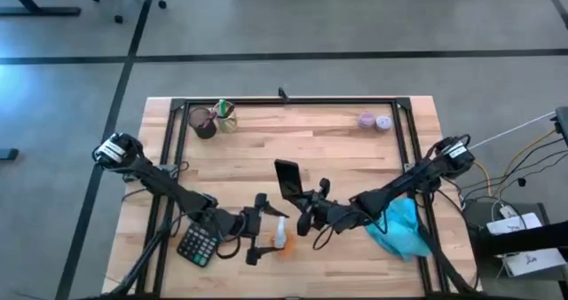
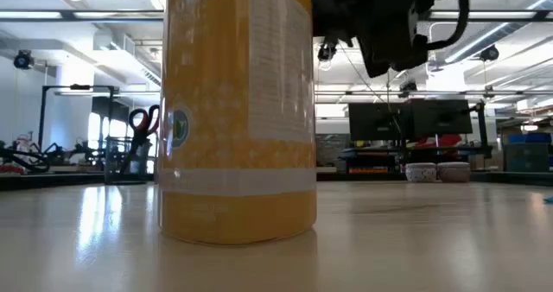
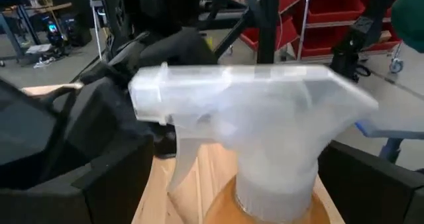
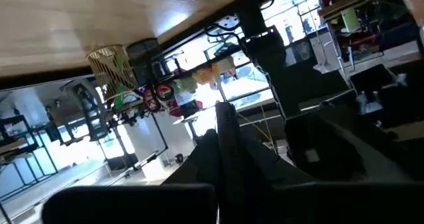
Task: Apply microfiber cloth
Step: Spray the cellphone with the orange spray bottle
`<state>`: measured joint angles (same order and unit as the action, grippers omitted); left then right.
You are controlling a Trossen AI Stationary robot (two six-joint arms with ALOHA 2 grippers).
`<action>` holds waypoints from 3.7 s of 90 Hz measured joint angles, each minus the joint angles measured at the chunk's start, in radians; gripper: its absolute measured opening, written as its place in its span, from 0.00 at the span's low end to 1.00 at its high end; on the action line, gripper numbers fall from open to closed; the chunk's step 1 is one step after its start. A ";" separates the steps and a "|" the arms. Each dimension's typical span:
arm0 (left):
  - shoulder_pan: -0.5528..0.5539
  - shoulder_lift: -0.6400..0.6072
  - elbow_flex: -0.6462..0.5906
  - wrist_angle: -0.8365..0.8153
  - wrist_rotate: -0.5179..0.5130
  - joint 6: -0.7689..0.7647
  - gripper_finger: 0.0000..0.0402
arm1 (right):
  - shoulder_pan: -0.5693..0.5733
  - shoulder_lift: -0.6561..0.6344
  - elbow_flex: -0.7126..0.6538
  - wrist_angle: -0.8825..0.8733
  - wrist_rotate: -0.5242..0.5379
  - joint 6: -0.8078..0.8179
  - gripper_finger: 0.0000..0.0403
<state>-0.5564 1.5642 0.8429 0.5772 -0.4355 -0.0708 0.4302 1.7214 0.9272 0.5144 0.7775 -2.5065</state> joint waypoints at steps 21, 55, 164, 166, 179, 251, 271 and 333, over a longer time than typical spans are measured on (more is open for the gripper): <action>0.000 0.000 0.000 -0.002 0.001 -0.021 0.96 | -0.003 0.001 0.000 0.029 -0.089 0.005 0.02; -0.002 0.000 0.000 -0.001 0.039 -0.061 0.52 | -0.011 0.058 0.034 0.119 -0.163 -0.001 0.02; -0.017 -0.003 0.002 -0.064 -0.034 -0.050 0.87 | 0.084 -0.017 -0.132 0.329 0.243 1.366 0.02; -0.017 -0.003 0.002 -0.067 -0.051 -0.049 0.87 | 0.087 -0.030 -0.141 0.328 0.247 1.397 0.02; -0.012 -0.003 0.002 -0.090 -0.135 -0.019 0.87 | 0.119 -0.147 -0.205 0.328 0.259 1.625 0.02; 0.006 -0.182 -0.001 -0.658 -0.796 -0.344 0.87 | 0.172 -0.573 -0.459 -0.056 0.267 2.367 0.02; 0.031 -0.330 -0.001 -0.908 -0.774 -0.512 0.87 | 0.172 -0.574 -0.459 -0.054 0.262 2.377 0.02; 0.003 -0.090 0.007 -0.609 -0.282 -0.522 0.87 | 0.162 -0.573 -0.459 -0.070 0.262 2.430 0.02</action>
<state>-0.5529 1.4739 0.8497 -0.0320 -0.7177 -0.5931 0.5920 1.1481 0.4683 0.4444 1.0397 -0.0766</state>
